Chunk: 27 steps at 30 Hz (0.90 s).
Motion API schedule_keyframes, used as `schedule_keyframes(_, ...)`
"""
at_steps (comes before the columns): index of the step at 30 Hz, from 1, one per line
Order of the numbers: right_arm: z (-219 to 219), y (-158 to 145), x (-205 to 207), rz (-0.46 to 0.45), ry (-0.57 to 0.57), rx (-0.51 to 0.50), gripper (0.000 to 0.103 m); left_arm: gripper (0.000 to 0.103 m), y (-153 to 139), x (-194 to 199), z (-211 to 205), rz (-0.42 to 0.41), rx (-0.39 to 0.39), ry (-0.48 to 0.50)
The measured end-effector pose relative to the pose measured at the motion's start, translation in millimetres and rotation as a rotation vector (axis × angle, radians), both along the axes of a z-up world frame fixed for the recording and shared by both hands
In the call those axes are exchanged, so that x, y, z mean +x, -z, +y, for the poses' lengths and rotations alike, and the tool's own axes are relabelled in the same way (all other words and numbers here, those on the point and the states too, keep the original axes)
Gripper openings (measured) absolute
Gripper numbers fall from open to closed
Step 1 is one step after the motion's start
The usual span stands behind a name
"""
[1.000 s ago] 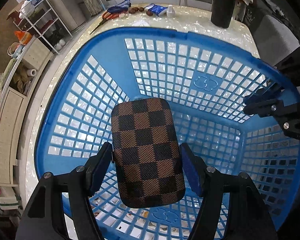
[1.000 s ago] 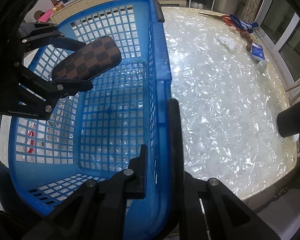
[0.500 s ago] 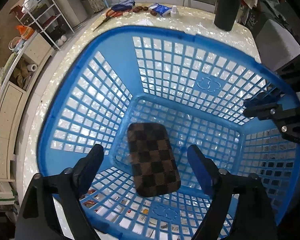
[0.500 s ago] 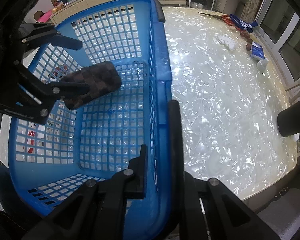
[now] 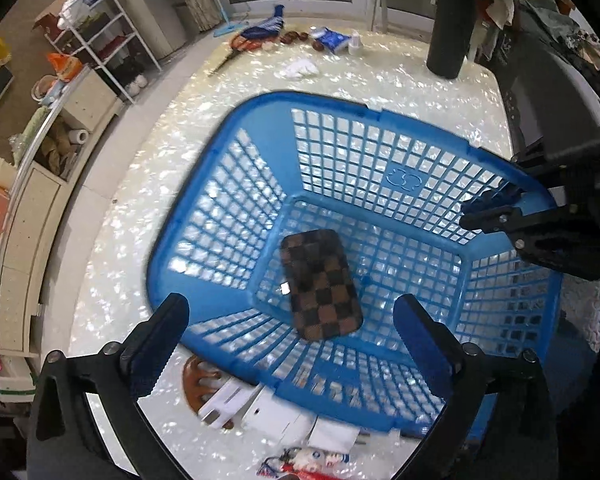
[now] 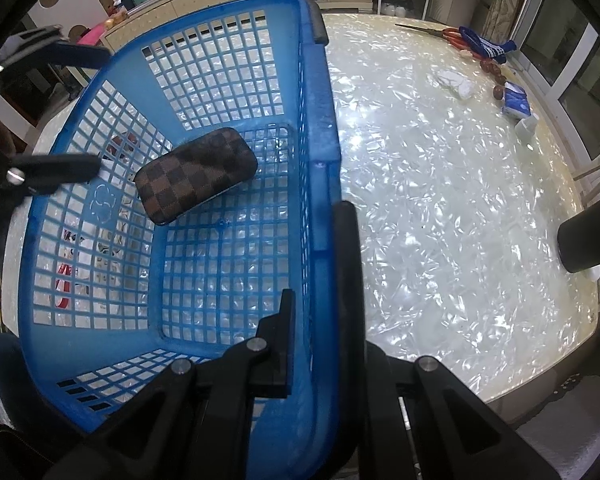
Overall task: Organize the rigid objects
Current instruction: 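Lower the pouch into the basket and open the left tool, then move the left tool back and grasp the red keychain with astronaut figure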
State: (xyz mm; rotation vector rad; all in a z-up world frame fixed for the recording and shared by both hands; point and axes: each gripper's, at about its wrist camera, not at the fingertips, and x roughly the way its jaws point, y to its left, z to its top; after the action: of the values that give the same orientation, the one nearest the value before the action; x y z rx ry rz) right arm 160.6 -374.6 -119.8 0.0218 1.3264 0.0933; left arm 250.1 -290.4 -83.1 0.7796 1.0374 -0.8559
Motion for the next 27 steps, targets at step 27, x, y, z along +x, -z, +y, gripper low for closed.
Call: schedule_keyframes(27, -1.3, -0.6, -0.8, -0.013, -0.024, 0.004, 0.007, 0.102, 28.3, -42.0, 177.3, 0.104, 0.008, -0.396)
